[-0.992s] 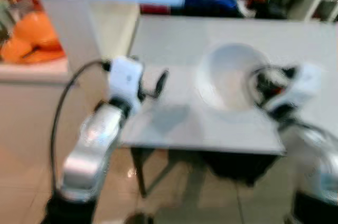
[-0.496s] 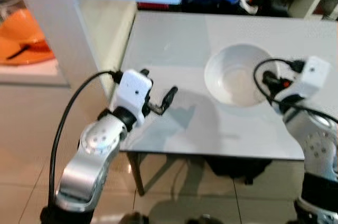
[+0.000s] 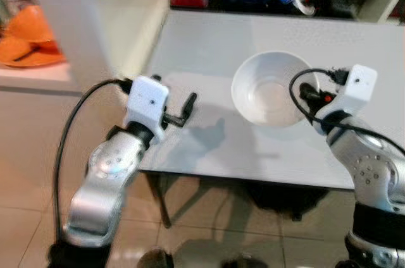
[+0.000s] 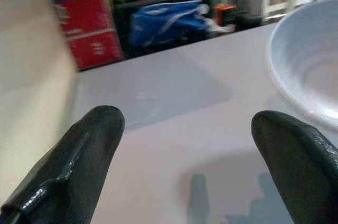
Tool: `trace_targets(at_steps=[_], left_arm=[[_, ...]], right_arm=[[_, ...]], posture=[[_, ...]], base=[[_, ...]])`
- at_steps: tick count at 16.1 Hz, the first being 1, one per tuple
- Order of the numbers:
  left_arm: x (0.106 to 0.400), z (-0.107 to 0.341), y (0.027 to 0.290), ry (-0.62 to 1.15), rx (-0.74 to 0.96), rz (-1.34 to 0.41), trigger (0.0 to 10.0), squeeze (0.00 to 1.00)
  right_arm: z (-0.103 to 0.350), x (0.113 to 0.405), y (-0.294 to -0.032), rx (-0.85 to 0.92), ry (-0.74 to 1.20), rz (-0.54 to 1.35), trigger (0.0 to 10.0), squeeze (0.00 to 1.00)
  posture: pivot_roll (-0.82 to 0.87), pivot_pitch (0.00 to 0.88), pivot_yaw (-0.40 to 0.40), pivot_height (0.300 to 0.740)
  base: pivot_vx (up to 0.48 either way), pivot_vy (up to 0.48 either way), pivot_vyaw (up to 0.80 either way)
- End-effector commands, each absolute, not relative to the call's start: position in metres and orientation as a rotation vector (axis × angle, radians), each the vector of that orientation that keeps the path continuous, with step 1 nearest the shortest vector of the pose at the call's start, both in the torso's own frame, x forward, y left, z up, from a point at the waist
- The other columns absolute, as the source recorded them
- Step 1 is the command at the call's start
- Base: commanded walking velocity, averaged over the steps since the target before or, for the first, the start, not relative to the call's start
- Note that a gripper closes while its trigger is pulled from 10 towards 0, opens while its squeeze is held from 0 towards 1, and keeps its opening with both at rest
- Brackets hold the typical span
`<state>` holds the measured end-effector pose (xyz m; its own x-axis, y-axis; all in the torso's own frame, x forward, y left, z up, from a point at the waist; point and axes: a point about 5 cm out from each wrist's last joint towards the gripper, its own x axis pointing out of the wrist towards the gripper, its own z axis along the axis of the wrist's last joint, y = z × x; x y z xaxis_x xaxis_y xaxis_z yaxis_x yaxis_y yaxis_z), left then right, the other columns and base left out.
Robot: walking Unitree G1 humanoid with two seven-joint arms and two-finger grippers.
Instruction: Setting the table
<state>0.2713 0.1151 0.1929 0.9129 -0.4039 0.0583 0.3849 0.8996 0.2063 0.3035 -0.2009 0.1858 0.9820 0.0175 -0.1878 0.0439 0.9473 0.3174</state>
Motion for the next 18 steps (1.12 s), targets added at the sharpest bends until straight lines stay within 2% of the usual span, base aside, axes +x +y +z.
trace_targets(at_steps=[1, 8, 9, 11, 15, 18], left_arm=[[0.273, 0.192, 0.119, -0.08, 0.206, -0.388, 10.0, 0.0], [0.266, 0.189, 0.11, -0.064, 0.224, -0.559, 10.0, 0.0], [0.261, 0.188, 0.106, -0.052, 0.223, -0.65, 10.0, 0.0], [0.256, 0.189, 0.1, -0.039, 0.216, -0.743, 10.0, 0.0], [0.252, 0.184, 0.098, -0.01, 0.241, -0.784, 10.0, 0.0], [0.252, 0.184, 0.096, -0.003, 0.239, -0.795, 10.0, 0.0]], right_arm=[[0.194, 0.306, -0.202, 0.34, 0.144, -0.02, 10.0, 0.0], [0.196, 0.352, -0.208, 0.451, 0.17, -0.058, 10.0, 0.0], [0.195, 0.367, -0.205, 0.535, 0.178, -0.064, 10.0, 0.0], [0.19, 0.381, -0.207, 0.594, 0.227, -0.1, 10.0, 0.0], [0.179, 0.394, -0.202, 0.671, 0.329, -0.132, 10.0, 0.0], [0.177, 0.4, -0.203, 0.692, 0.316, -0.165, 10.0, 0.0]], posture=[[0.06, 0.106, -0.026, 0.74], [0.07, 0.11, -0.017, 0.74], [0.08, 0.11, -0.017, 0.74], [0.09, 0.11, -0.015, 0.74], [0.09, 0.112, -0.016, 0.74], [0.09, 0.115, -0.006, 0.74]], base=[[0.0, 0.0, 0.0], [0.0, 0.0, 0.0], [0.0, 0.0, 0.0], [0.0, 0.0, 0.0], [0.0, 0.0, 0.0], [0.0, 0.0, 0.0]])
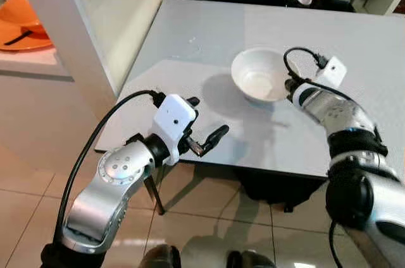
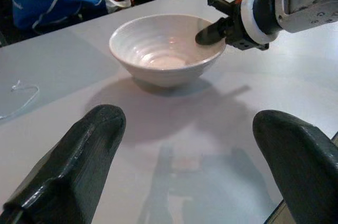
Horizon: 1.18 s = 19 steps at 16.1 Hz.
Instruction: Setting the table
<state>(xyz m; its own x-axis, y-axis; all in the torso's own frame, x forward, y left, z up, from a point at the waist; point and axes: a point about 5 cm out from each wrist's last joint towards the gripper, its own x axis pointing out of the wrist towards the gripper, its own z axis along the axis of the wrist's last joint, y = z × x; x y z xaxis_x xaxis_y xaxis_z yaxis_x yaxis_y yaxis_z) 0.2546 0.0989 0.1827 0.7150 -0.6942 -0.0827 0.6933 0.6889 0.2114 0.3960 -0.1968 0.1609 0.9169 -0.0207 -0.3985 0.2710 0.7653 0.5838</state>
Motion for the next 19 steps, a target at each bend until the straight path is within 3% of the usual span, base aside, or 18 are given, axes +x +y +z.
trace_targets(at_steps=[1, 6, 7, 8, 10, 19], left_arm=[[0.2527, 0.1833, 0.0955, 0.0, 0.24, -0.801, 10.0, 0.0], [0.253, 0.1825, 0.0937, 0.006, 0.242, -0.8, 10.0, 0.0], [0.253, 0.1825, 0.0936, 0.007, 0.242, -0.799, 10.0, 0.0], [0.2531, 0.1825, 0.0935, 0.007, 0.243, -0.798, 10.0, 0.0], [0.2535, 0.183, 0.0947, 0.005, 0.247, -0.792, 10.0, 0.0], [0.2564, 0.1849, 0.0955, -0.01, 0.264, -0.791, 10.0, 0.0]], right_arm=[[0.1748, 0.4015, -0.2036, 0.697, 0.32, -0.18, 10.0, 0.0], [0.1747, 0.4061, -0.1991, 0.654, 0.324, -0.199, 10.0, 0.0], [0.1746, 0.4066, -0.1986, 0.662, 0.322, -0.204, 10.0, 0.05], [0.1746, 0.4069, -0.1981, 0.662, 0.318, -0.204, 10.0, 0.58], [0.1741, 0.4074, -0.1969, 0.677, 0.314, -0.208, 10.0, 1.0], [0.1754, 0.4086, -0.1967, 0.706, 0.295, -0.222, 10.0, 1.0]], posture=[[0.09, 0.116, -0.005, 0.74], [0.09, 0.118, -0.008, 0.74], [0.09, 0.118, -0.008, 0.74], [0.09, 0.117, -0.011, 0.74], [0.1, 0.113, -0.014, 0.74], [0.1, 0.069, -0.004, 0.74]], base=[[0.0, 0.0, 0.0], [0.0, 0.0, 0.0], [0.0, 0.0, 0.0], [0.0, 0.0, 0.0], [0.0, 0.0, 0.0], [0.0, 0.0, 0.0]])
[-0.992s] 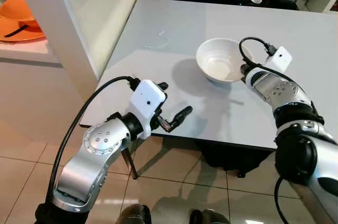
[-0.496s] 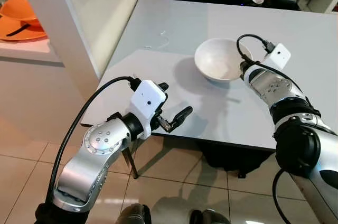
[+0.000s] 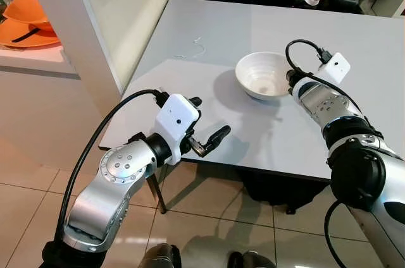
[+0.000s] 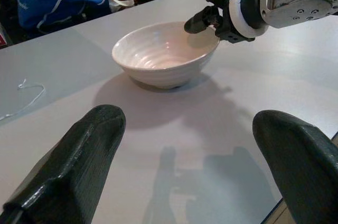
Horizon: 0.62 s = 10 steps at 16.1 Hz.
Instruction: Setting the table
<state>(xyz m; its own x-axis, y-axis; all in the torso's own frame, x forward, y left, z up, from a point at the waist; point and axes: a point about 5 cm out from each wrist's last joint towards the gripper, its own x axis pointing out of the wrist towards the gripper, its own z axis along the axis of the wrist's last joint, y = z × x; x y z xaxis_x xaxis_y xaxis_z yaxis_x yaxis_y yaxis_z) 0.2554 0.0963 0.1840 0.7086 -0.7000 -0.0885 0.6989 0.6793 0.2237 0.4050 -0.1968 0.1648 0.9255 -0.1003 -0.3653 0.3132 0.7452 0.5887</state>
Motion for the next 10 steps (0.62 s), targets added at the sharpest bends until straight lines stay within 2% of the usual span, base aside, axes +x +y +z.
trace_targets(at_steps=[1, 5, 6, 8, 10], left_arm=[[0.257, 0.185, 0.095, -0.011, 0.264, -0.792, 10.0, 0.0], [0.258, 0.185, 0.095, -0.014, 0.268, -0.789, 10.0, 0.0], [0.26, 0.185, 0.096, -0.011, 0.268, -0.772, 10.0, 0.0], [0.263, 0.182, 0.099, 0.008, 0.257, -0.734, 10.0, 0.0], [0.268, 0.182, 0.109, -0.014, 0.243, -0.61, 10.0, 0.0]], right_arm=[[0.173, 0.407, -0.201, 0.707, 0.299, -0.244, 10.0, 1.0], [0.176, 0.406, -0.211, 0.801, 0.264, -0.232, 10.0, 1.0], [0.177, 0.405, -0.217, 0.837, 0.252, -0.232, 10.0, 0.0], [0.181, 0.404, -0.226, 0.84, 0.224, -0.236, 10.0, 0.0], [0.197, 0.396, -0.24, 0.731, 0.111, -0.238, 10.0, 0.0]], posture=[[0.1, 0.062, -0.001, 0.74], [0.1, 0.057, 0.0, 0.74], [0.1, 0.054, 0.001, 0.74], [0.09, 0.049, 0.006, 0.74], [0.08, 0.048, 0.003, 0.74]], base=[[0.0, 0.0, 0.0], [0.0, 0.0, 0.0], [0.0, 0.0, 0.0], [0.0, 0.0, 0.0], [0.0, 0.0, 0.0]])
